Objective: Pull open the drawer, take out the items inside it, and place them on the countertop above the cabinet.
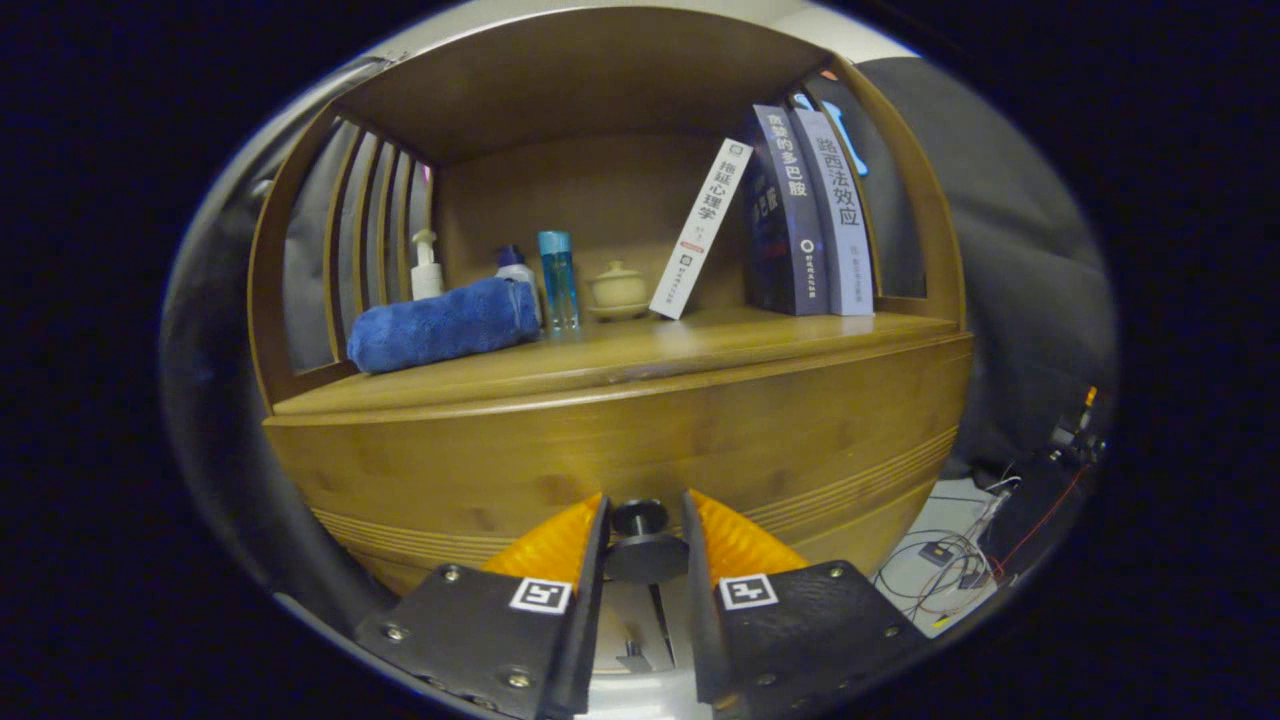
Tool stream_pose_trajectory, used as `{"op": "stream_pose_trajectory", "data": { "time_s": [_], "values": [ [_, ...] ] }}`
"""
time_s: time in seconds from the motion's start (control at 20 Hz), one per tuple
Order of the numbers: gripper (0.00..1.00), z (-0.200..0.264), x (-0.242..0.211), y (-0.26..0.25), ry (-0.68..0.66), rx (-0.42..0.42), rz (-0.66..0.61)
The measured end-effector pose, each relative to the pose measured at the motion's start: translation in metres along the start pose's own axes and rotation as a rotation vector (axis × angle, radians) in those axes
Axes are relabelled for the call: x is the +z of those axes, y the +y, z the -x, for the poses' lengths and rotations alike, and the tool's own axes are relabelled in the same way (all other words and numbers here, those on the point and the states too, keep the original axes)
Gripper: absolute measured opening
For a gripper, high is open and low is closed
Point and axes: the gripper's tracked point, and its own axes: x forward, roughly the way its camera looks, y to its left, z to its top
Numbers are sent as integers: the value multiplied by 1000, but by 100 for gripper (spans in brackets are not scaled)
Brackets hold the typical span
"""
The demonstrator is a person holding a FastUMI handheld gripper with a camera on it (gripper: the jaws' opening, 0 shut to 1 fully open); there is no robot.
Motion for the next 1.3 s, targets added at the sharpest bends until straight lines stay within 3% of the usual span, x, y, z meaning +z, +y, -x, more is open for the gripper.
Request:
{"op": "stream_pose_trajectory", "data": {
  "time_s": [0.2, 0.35, 0.45, 0.55, 0.6, 1.3],
  "values": [
    [43, -3, -20, 2, 63, 67, 1],
    [45, -7, -17, 2, 26, 75, 18],
    [41, -8, -16, 1, 18, 86, 65],
    [29, -2, -19, 1, 34, 85, 67],
    [29, 3, -19, 1, 30, 91, 66],
    [29, 144, -47, -20, 15, 108, 42]
  ]
}}
